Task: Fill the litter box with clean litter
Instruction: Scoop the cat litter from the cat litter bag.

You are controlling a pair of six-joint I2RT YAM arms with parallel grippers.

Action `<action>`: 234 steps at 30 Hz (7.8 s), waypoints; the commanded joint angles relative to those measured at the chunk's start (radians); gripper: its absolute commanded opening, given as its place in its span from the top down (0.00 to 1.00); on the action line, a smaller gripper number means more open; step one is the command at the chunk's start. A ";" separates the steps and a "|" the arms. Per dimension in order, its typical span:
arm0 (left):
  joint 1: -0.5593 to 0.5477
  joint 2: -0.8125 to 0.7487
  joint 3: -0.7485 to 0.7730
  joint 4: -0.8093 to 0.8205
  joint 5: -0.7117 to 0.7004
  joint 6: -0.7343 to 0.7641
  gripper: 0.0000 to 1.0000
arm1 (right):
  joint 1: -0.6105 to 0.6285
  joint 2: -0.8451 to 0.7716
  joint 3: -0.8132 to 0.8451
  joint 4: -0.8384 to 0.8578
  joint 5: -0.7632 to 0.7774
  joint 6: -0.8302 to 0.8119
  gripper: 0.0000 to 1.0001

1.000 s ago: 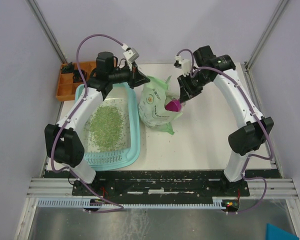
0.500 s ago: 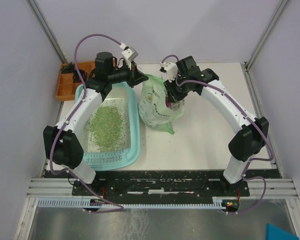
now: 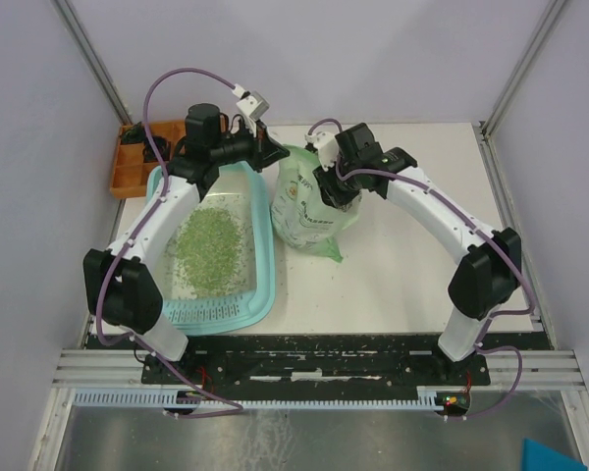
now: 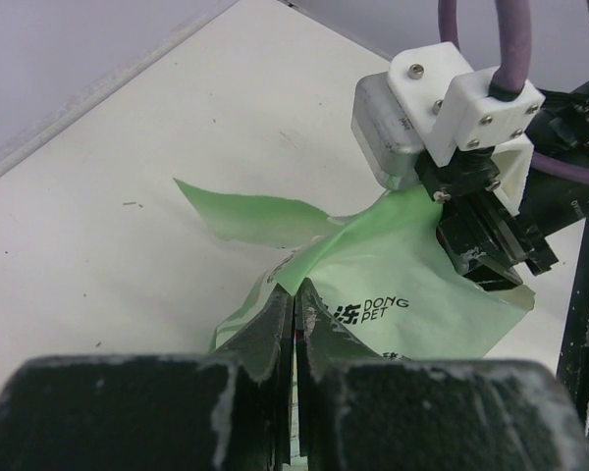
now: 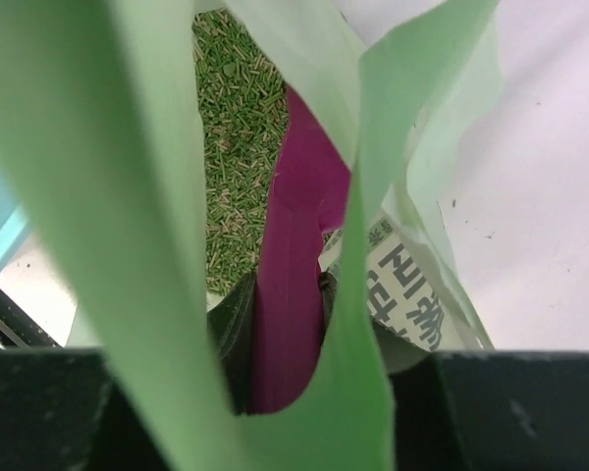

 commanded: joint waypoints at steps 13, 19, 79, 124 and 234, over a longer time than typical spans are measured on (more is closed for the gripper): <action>-0.011 -0.093 0.009 0.209 -0.005 -0.069 0.97 | 0.010 0.128 -0.023 -0.016 -0.058 0.028 0.98; -0.021 -0.076 0.022 0.212 -0.006 -0.070 0.97 | -0.053 0.107 -0.086 -0.046 -0.064 0.018 0.98; -0.063 -0.024 0.017 0.224 -0.016 -0.080 0.97 | -0.125 0.071 0.051 0.255 -0.210 0.293 0.98; -0.064 -0.045 0.037 0.219 -0.074 -0.070 0.79 | -0.300 -0.030 -0.135 0.618 -0.850 0.777 0.98; 0.057 0.060 0.040 0.163 0.085 -0.009 0.30 | -0.313 0.129 0.565 -0.593 -0.540 -0.106 0.98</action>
